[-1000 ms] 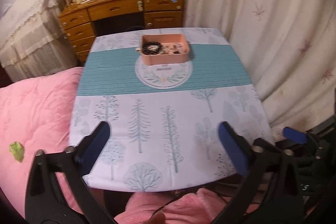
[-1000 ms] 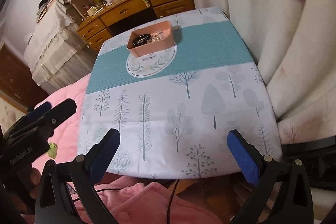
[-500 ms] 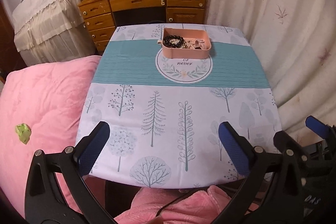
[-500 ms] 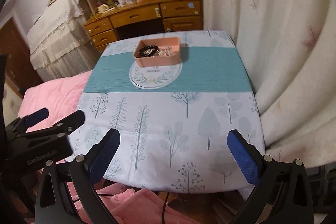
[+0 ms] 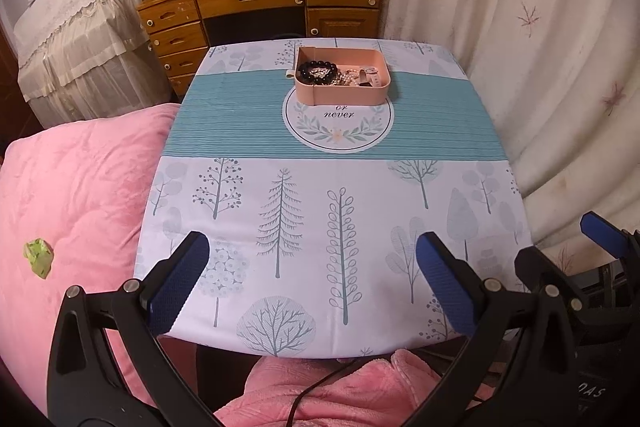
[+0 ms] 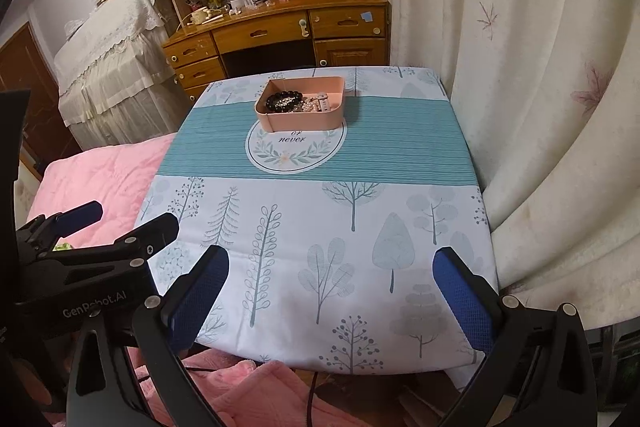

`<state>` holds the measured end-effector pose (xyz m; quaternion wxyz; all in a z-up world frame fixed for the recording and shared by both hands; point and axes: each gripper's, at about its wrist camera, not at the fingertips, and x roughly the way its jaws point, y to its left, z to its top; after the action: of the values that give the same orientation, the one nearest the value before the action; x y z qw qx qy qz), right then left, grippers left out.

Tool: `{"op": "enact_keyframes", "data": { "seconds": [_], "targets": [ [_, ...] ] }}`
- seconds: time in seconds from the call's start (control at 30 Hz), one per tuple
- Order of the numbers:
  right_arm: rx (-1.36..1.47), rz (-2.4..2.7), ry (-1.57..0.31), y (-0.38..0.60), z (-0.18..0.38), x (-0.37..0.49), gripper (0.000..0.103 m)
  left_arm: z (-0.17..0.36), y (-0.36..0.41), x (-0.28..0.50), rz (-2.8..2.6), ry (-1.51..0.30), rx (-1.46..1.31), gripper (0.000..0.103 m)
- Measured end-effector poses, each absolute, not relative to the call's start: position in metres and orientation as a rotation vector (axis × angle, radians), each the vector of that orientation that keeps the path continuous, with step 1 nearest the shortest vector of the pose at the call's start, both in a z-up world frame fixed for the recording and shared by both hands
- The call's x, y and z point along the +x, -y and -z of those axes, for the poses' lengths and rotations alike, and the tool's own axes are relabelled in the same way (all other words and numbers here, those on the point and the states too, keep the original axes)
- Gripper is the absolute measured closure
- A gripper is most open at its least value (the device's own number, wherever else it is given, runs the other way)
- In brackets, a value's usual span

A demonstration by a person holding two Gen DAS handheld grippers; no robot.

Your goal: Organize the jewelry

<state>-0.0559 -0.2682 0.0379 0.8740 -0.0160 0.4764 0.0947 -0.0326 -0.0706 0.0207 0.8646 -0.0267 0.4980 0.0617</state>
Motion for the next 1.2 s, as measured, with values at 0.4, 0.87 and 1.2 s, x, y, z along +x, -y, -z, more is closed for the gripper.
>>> {"op": "enact_keyframes", "data": {
  "seconds": [0.4, 0.87, 1.2],
  "targets": [
    [-0.032, -0.202, -1.012, 0.266, -0.028, -0.052, 0.0, -0.021, 0.067, -0.033, -0.141, -1.045, -0.055, 0.001],
    [-0.036, -0.191, -1.032, 0.264, -0.021, -0.049, 0.0, -0.026, 0.066, -0.037, -0.163, -1.026, -0.044, 0.001],
    [-0.038, -0.186, -1.027, 0.265, -0.021, -0.05, 0.0, -0.027, 0.066, -0.04, -0.166, -1.017, -0.037, 0.001]
  ]
}}
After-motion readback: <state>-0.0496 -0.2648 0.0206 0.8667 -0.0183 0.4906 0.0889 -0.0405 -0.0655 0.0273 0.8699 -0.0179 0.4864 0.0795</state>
